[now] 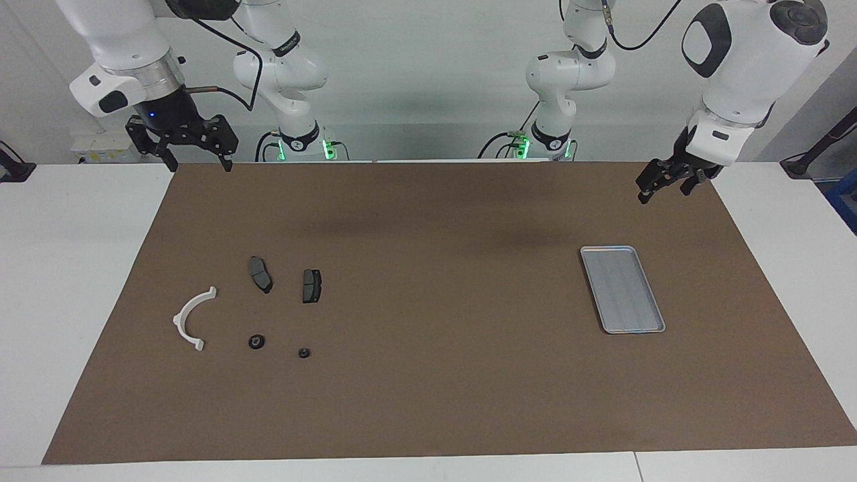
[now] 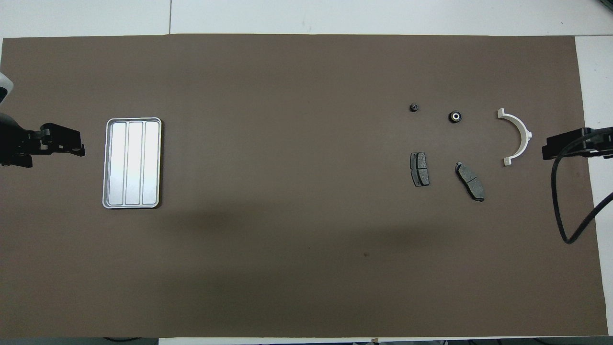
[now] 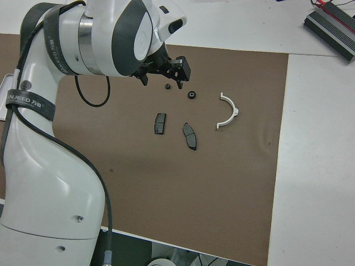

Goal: Place bearing gear from tray to pile

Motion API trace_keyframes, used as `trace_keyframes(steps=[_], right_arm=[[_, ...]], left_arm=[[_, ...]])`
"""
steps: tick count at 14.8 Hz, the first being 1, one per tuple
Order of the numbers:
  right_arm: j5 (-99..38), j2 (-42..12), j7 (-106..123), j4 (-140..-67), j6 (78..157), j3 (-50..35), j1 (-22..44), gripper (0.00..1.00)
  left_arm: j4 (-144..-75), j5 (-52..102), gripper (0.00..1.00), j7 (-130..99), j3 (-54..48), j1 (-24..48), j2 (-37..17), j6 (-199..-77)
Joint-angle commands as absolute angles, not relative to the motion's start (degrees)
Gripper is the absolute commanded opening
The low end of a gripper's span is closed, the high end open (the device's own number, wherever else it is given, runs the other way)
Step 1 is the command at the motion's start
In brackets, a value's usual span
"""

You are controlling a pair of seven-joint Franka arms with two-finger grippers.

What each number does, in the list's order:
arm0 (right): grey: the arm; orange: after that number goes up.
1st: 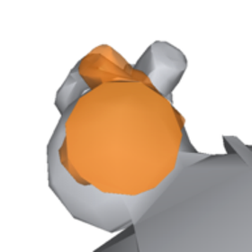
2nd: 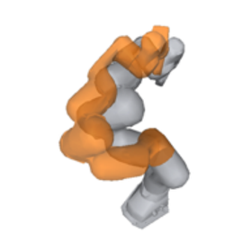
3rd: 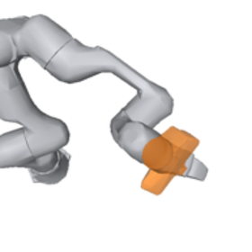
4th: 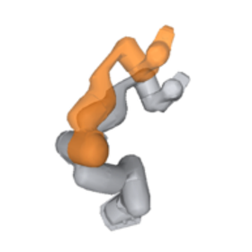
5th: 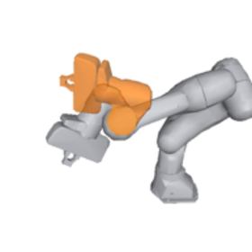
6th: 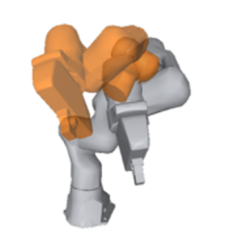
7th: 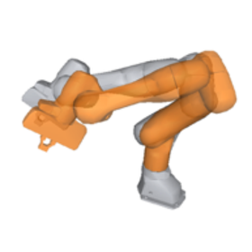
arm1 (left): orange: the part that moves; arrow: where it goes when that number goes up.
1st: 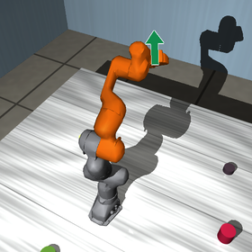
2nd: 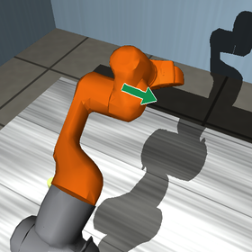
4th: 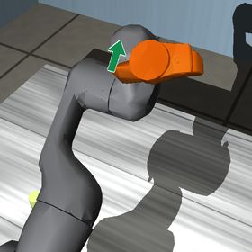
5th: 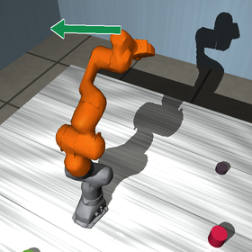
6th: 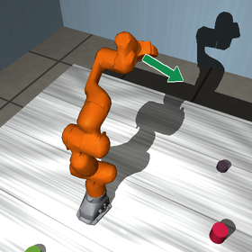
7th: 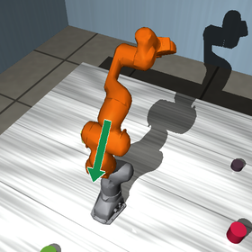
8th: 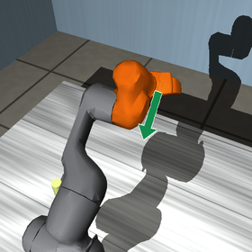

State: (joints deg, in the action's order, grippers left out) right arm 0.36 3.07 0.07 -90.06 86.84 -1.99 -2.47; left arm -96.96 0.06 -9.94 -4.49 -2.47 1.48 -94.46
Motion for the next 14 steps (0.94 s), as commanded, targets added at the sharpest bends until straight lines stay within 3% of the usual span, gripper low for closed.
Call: trace_keyframes(steps=[1, 14], right_arm=[[-1.3, 3.9, -0.7, -91.6, 87.9, -2.9, -3.5, 1.0], [-1.2, 4.0, -0.7, -93.0, 87.5, -2.8, -3.2, 1.0]], left_arm=[[-97.3, 0.6, 1.0, -9.7, -4.1, -2.2, 2.5, -93.7], [-97.3, 0.6, 1.0, -9.7, -4.1, -2.2, 2.5, -93.7]])
